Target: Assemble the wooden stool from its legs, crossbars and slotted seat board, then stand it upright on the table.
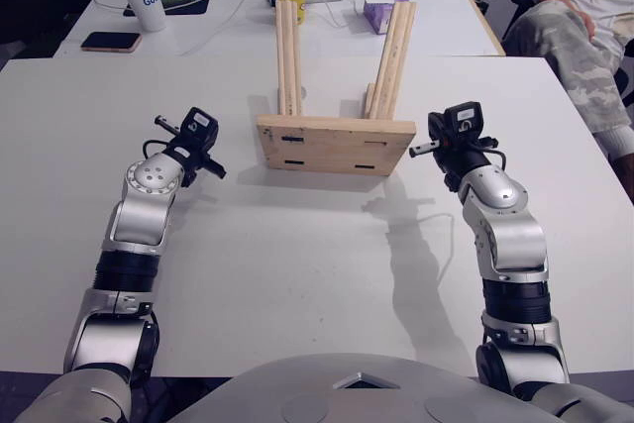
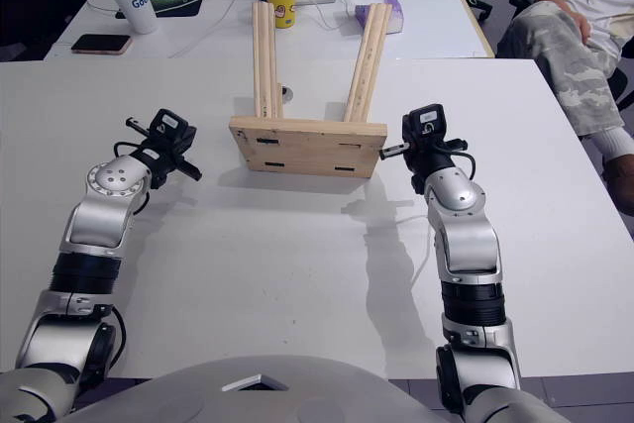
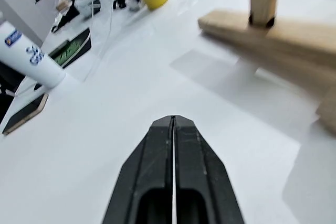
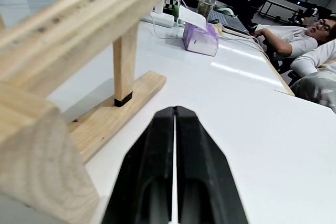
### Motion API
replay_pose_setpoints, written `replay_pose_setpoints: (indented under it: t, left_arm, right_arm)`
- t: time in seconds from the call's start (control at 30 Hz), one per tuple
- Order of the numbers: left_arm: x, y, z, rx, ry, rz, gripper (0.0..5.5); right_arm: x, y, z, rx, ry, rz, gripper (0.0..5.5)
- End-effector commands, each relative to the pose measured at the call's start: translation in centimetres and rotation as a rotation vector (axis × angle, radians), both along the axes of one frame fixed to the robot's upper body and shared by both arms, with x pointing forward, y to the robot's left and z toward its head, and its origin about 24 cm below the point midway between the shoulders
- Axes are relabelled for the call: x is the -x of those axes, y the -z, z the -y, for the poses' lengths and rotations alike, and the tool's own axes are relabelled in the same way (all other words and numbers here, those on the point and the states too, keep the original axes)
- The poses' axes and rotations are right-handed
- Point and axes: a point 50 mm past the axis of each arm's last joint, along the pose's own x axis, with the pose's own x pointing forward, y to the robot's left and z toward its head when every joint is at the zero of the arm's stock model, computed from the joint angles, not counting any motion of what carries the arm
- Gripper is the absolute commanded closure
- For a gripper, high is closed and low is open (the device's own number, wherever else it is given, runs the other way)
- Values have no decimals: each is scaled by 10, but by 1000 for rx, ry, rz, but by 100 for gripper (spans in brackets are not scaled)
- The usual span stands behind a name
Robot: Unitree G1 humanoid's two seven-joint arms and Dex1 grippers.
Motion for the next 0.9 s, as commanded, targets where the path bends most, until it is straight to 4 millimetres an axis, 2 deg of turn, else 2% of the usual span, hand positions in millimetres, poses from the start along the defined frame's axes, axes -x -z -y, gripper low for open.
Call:
replay_pose_setpoints:
  t: [0.03, 0.23, 0.4, 0.6, 0.77, 0.9]
  left_arm:
    - [-5, 17, 21, 93, 66, -18, 550]
    - [-11, 39, 44, 108, 116, -56, 550]
    - [7, 70, 67, 127, 166, -161, 550]
    - [12, 69, 79, 125, 199, -167, 550]
    - [11, 66, 83, 138, 194, -158, 550]
    - [11, 69, 78, 134, 172, -162, 550]
  right_arm:
    - [-4, 29, 2, -72, -16, -123, 548]
    - [-15, 59, -13, -71, -112, -228, 548]
    - [-18, 75, -31, -96, -195, -284, 548]
    - [-3, 83, -47, -101, -224, -323, 548]
    - [3, 84, -40, -90, -147, -339, 548]
    - [5, 86, -18, -88, 19, -328, 548]
